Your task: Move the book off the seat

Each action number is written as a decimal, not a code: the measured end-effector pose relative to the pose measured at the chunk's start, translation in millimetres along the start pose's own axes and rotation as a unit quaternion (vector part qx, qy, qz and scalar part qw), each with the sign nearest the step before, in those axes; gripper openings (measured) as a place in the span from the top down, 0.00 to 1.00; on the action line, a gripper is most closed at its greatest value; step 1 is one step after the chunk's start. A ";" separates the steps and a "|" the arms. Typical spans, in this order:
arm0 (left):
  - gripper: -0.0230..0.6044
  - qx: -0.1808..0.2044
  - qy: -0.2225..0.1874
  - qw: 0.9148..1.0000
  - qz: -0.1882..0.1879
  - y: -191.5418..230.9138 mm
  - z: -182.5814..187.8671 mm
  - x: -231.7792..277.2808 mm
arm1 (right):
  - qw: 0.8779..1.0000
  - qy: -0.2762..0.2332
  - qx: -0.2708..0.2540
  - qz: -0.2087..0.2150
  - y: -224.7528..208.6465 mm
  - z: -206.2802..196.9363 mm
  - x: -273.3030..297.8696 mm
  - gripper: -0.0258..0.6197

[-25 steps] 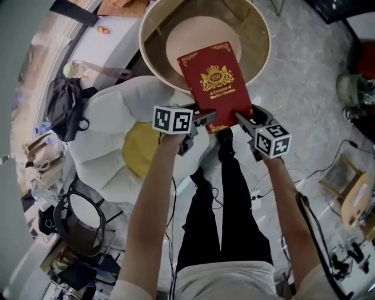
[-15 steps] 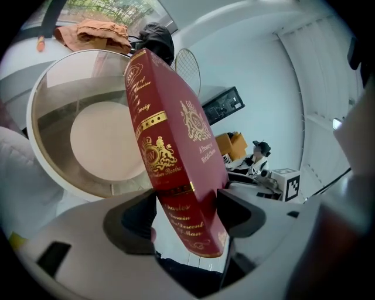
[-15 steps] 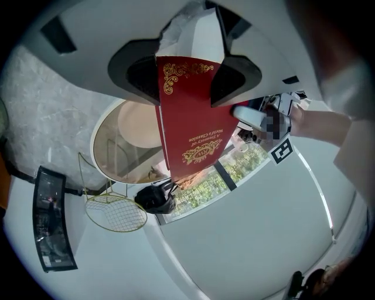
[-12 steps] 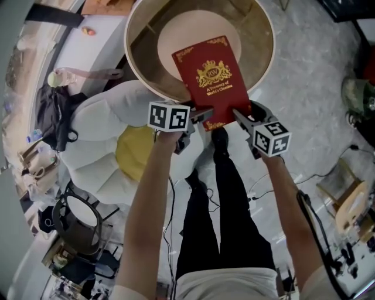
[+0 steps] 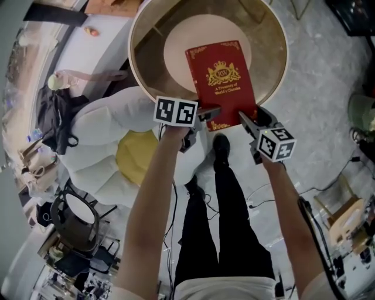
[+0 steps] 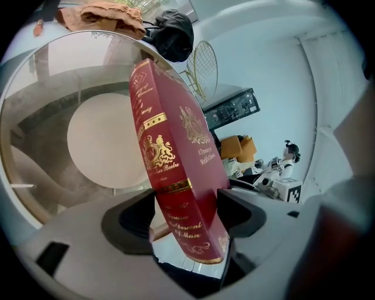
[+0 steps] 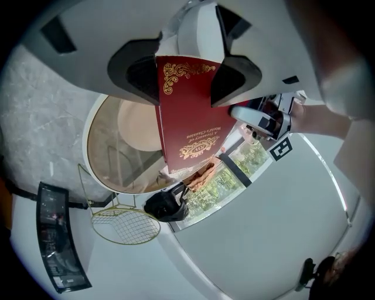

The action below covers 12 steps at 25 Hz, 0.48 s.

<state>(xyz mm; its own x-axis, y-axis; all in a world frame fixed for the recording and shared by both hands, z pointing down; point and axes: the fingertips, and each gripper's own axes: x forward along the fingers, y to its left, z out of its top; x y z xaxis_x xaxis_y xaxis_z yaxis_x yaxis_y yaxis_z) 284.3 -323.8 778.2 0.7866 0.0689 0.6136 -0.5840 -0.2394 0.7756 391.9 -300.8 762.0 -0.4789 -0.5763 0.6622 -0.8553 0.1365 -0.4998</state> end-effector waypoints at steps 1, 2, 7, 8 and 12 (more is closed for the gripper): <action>0.45 -0.005 -0.002 1.000 0.000 2.4 4.2 1.6 | 1.000 0.000 -0.001 0.000 -1.8 3.1 3.6 0.53; 0.45 -0.009 -0.002 1.000 0.001 4.9 7.2 3.6 | 1.000 0.002 -0.004 0.000 -3.7 5.4 7.0 0.53; 0.44 -0.026 -0.006 1.000 0.013 14.8 15.8 10.2 | 1.000 0.012 -0.018 -0.007 -9.6 10.7 18.2 0.53; 0.44 -0.029 -0.008 0.999 0.020 16.2 17.0 10.9 | 1.000 0.014 -0.018 -0.008 -10.2 10.3 19.6 0.53; 0.43 -0.044 -0.016 0.997 0.058 21.0 19.1 12.7 | 1.000 0.021 -0.015 -0.018 -11.2 6.8 22.9 0.53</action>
<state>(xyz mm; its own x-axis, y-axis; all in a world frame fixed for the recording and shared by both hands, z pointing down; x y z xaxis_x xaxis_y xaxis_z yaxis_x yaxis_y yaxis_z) 285.8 -346.4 799.5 0.7187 0.0141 0.6952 -0.6848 -0.1588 0.7112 391.8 -321.0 779.1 -0.4551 -0.5476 0.7022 -0.8774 0.1414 -0.4584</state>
